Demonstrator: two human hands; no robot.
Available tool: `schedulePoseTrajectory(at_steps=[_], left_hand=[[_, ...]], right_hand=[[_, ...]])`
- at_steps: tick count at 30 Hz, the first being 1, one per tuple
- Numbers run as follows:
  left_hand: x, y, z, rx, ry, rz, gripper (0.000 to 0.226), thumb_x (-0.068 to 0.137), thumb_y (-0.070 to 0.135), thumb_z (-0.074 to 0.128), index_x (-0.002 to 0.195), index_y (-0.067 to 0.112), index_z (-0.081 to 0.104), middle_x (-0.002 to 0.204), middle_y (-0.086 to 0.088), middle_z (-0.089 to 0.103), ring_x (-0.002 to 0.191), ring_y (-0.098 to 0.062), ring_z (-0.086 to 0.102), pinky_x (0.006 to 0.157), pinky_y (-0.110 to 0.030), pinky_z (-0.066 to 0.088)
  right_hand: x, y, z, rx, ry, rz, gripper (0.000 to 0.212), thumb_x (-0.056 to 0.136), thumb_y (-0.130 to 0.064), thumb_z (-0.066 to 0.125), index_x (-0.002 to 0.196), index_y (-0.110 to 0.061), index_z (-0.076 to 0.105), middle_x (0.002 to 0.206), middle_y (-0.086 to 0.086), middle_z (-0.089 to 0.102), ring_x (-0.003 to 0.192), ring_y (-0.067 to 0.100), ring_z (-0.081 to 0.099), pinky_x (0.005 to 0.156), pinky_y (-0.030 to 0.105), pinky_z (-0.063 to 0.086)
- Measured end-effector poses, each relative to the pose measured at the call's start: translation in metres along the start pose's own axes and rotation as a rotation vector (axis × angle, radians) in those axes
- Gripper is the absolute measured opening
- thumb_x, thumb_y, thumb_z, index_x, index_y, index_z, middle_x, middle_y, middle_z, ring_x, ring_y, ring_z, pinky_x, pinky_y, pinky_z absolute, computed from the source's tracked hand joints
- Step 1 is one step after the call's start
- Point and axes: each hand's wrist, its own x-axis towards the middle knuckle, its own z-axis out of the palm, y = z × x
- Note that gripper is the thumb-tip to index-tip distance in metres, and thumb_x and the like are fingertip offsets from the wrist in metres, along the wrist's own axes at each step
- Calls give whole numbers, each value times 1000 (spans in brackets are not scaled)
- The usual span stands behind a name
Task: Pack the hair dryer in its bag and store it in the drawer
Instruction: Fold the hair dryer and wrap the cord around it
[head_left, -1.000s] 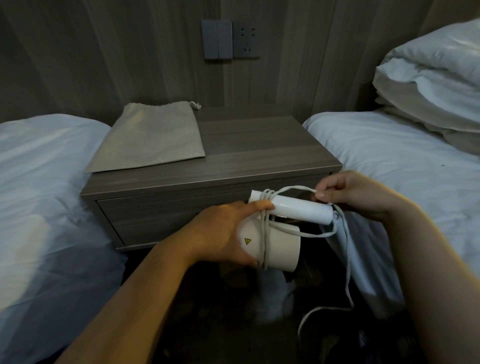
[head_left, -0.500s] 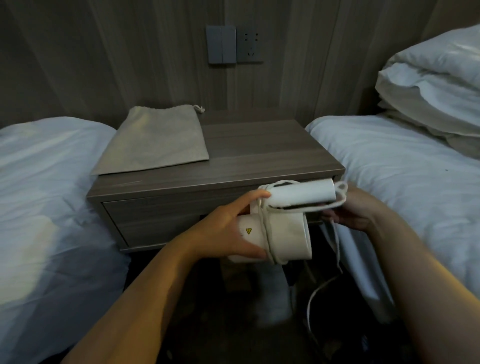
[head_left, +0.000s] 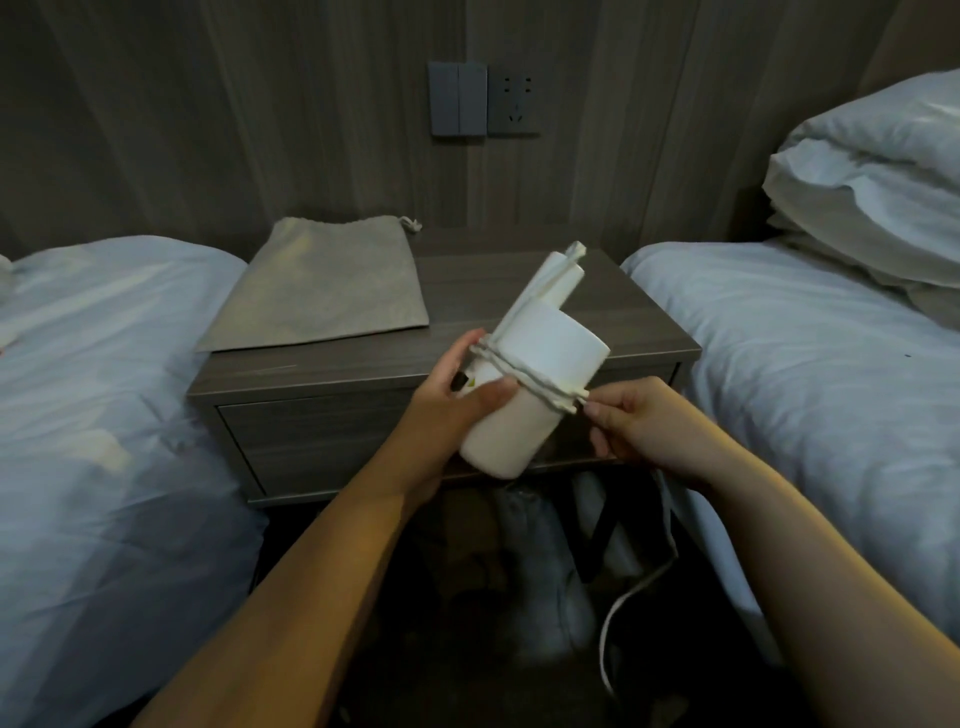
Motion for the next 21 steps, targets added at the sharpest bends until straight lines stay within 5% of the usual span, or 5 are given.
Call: schedulePoseTrajectory(at_steps=[3, 7, 10, 15, 21], left_hand=[[0, 8, -6, 17, 60, 11, 78, 56, 41, 75, 127, 36, 45, 129, 3, 54, 105, -16, 61, 73, -23, 53], [-3, 17, -10, 113, 68, 12, 80, 46, 48, 78, 119, 55, 45, 124, 6, 55, 106, -16, 61, 82, -31, 52], [-5, 20, -6, 148, 80, 32, 85, 53, 38, 85, 126, 51, 43, 117, 10, 56, 102, -14, 62, 85, -33, 53], [-6, 23, 1, 231, 138, 98, 79, 67, 26, 79, 135, 42, 40, 113, 15, 57, 97, -7, 61, 84, -31, 53], [-14, 24, 5, 472, 200, 220, 91, 62, 35, 82, 136, 50, 32, 121, 12, 55, 98, -3, 57, 80, -20, 50]], right_hand=[[-2, -10, 0, -93, 91, -29, 30, 93, -17, 51, 74, -8, 72, 36, -7, 52, 33, 2, 41, 41, 8, 32], [-4, -21, -3, -82, 277, -42, 30, 90, -22, 57, 65, -12, 70, 35, -5, 48, 32, 3, 40, 40, 11, 32], [-12, -31, -2, -167, 239, -49, 42, 91, -22, 54, 49, -19, 60, 37, -5, 47, 35, 5, 40, 49, 20, 36], [-16, -39, 4, -317, 211, -63, 41, 90, -18, 51, 54, 0, 54, 54, 16, 51, 50, 19, 43, 56, 31, 36], [-17, -38, 19, -515, 218, -91, 35, 91, -20, 49, 59, -7, 54, 60, 8, 53, 60, 24, 52, 58, 35, 40]])
